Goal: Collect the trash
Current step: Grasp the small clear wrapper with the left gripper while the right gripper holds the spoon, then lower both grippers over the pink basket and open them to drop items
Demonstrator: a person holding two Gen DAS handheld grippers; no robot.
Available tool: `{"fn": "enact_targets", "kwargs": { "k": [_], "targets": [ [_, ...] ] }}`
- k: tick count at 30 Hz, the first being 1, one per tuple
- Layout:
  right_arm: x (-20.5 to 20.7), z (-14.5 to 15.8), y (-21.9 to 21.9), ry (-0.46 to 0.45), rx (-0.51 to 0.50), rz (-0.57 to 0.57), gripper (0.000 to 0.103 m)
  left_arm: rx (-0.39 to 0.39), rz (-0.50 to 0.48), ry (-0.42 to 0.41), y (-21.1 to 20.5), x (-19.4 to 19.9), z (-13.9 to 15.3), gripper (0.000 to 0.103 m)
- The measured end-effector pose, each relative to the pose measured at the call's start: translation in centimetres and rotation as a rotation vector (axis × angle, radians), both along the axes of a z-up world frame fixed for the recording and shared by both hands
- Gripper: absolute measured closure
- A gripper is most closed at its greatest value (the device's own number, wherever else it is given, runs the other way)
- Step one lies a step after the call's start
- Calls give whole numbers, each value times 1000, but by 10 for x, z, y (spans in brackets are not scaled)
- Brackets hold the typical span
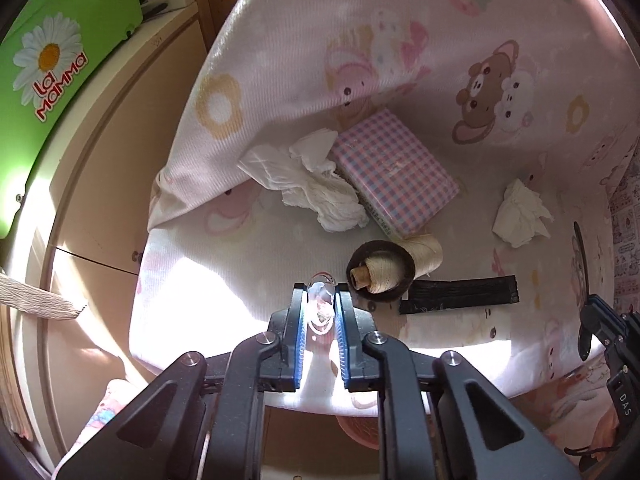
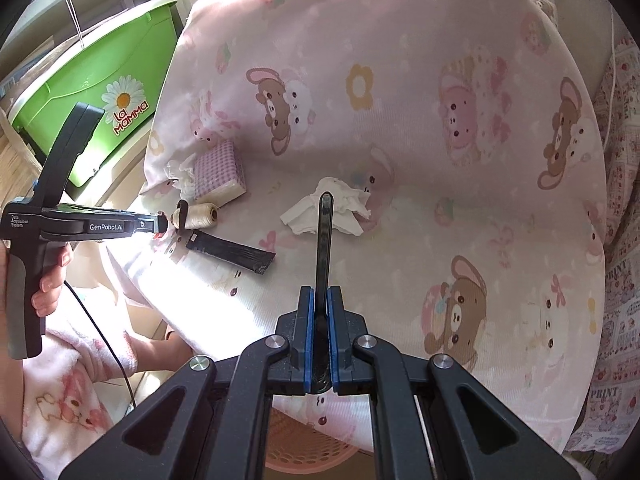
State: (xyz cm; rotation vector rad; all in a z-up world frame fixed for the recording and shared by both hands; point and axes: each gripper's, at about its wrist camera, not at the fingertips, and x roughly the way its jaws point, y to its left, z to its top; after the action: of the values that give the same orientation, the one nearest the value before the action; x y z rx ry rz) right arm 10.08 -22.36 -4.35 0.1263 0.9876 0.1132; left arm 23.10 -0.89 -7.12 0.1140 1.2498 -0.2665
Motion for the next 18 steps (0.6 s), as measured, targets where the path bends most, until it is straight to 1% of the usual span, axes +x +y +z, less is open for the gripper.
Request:
{"fn": "enact_targets", "kwargs": {
  "k": [1, 4, 6, 8, 10, 13, 15, 18],
  "targets": [
    [-4, 1, -1, -2, 9, -8, 96, -6, -2, -19, -8, -7, 3, 92],
    [-15, 2, -2, -10, 33, -31, 96, -29, 5, -64, -10, -24, 13, 92],
    [-26, 3, -2, -24, 22, -72, 96, -38, 19, -103, -6, -38, 17, 92],
    [-37, 4, 1, -32, 24, -84, 96, -31, 24, -130, -5, -54, 16, 92],
    [-46, 5, 4, -39, 38, -73, 96, -48, 20, -139, 1, -71, 18, 92],
    [-56, 7, 11, -52, 16, -54, 96, -84, 26, -146, 5, -95, 20, 92],
    [-61, 8, 15, -55, 13, -51, 96, -77, 16, -149, 0, -114, 20, 92],
    [-68, 9, 19, -62, 28, -39, 96, -73, -8, -140, -3, -128, 13, 92]
  ]
}}
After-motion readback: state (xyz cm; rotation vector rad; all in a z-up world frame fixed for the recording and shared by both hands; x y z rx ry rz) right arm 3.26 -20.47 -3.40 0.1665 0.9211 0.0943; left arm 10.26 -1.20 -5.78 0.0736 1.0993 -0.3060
